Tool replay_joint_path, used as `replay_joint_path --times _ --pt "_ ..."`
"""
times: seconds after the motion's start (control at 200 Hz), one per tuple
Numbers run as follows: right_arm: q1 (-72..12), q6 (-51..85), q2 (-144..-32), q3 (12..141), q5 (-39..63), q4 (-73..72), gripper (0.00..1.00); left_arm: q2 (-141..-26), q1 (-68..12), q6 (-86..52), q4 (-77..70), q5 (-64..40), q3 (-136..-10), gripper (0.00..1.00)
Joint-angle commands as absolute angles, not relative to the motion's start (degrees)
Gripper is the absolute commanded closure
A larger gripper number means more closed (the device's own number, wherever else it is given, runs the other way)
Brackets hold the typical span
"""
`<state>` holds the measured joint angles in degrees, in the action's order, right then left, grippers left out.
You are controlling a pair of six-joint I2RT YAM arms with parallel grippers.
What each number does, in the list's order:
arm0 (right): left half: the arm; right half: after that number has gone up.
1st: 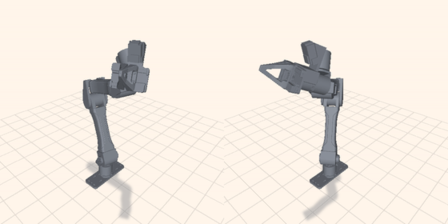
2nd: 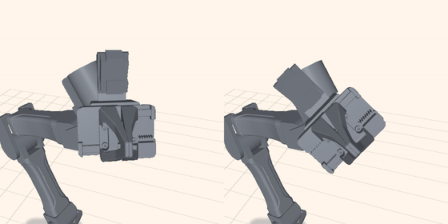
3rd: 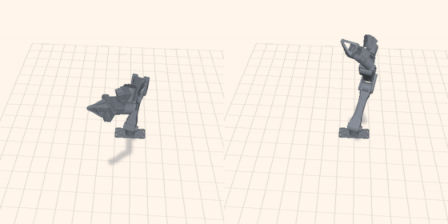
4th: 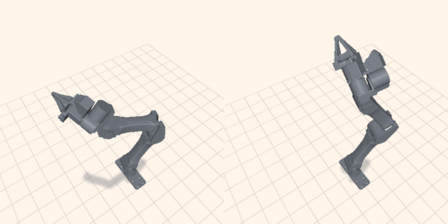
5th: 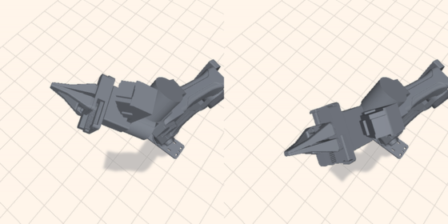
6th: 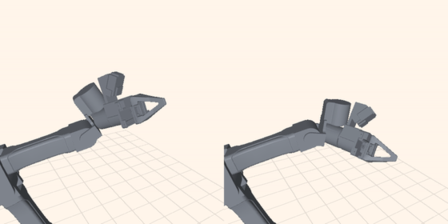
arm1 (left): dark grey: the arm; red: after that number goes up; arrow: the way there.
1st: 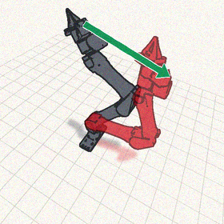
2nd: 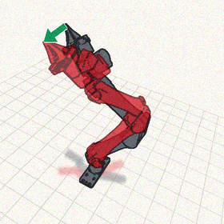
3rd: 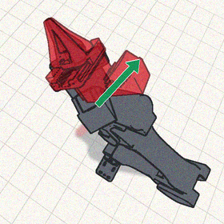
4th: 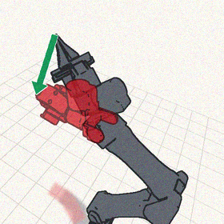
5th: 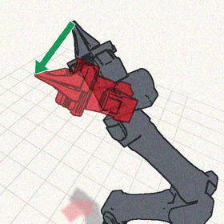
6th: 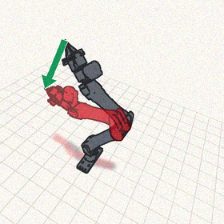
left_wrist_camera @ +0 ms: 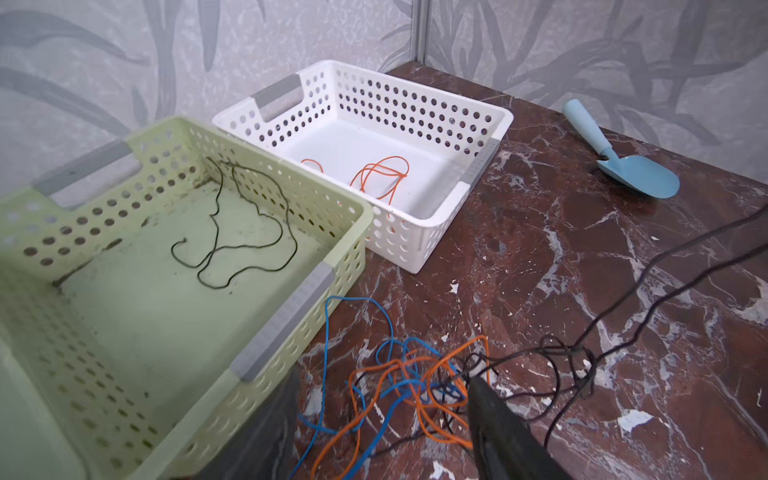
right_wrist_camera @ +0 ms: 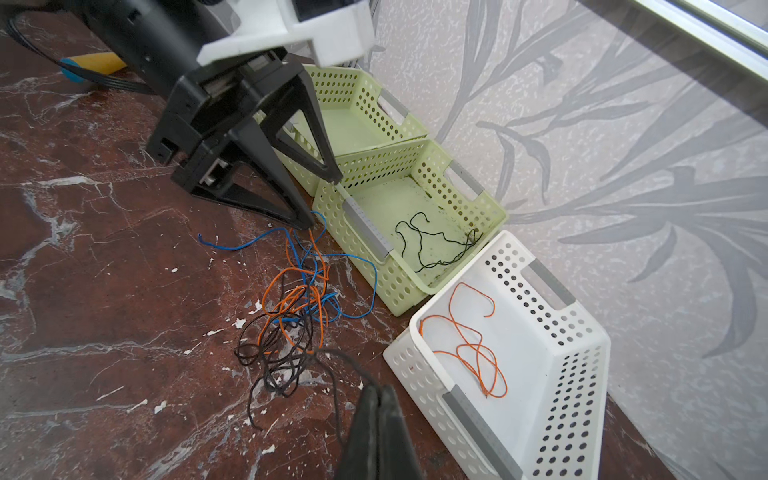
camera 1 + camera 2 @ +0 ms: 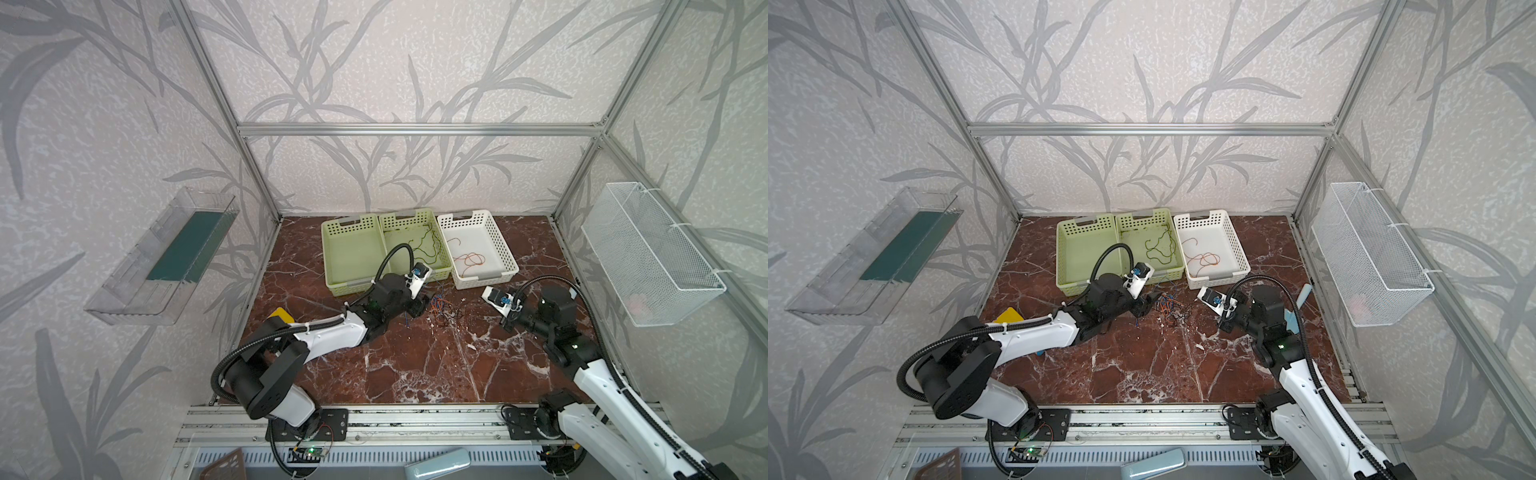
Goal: Untangle and sort cables by color
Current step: Untie the cable from multiple cables.
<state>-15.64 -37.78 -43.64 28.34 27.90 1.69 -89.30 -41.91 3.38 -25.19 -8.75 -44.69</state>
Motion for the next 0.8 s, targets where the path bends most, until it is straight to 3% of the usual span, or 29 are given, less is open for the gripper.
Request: replay_joint_path --times 0.0,0.13,0.35,0.395,0.505,0.56,0.655,0.795 --pt "-15.91 -38.32 -42.58 27.97 26.52 1.77 1.00 -93.89 -42.10 6.50 -17.91 -14.57 -49.66 0.33" --pt "-15.95 -37.74 -41.81 27.95 23.99 1.71 1.00 -98.05 -42.11 5.94 -17.28 -17.05 -51.35 0.35" --pt "-15.91 -36.40 -39.53 27.33 18.26 -0.23 1.00 -104.24 -41.93 3.63 -11.84 -11.09 -55.04 0.40" --pt "-15.91 -36.05 -39.32 27.25 16.97 -0.64 1.00 -104.74 -41.88 2.40 -11.88 -10.43 -55.30 0.47" --pt "-15.91 -35.16 -38.91 27.33 12.21 -0.66 1.00 -104.09 -41.60 -0.60 -11.71 -5.04 -54.10 0.80" --pt "-15.82 -34.27 -38.58 27.42 9.20 -0.61 1.00 -102.82 -41.50 -2.54 -11.16 0.16 -52.72 0.91" --pt "-15.28 -32.80 -38.36 27.51 5.53 -0.95 1.00 -99.47 -41.48 -4.32 -10.29 7.98 -49.53 1.00" --pt "-13.42 -29.66 -39.97 27.50 4.88 -1.90 1.00 -92.86 -41.33 -5.18 -11.11 15.10 -44.00 1.00"
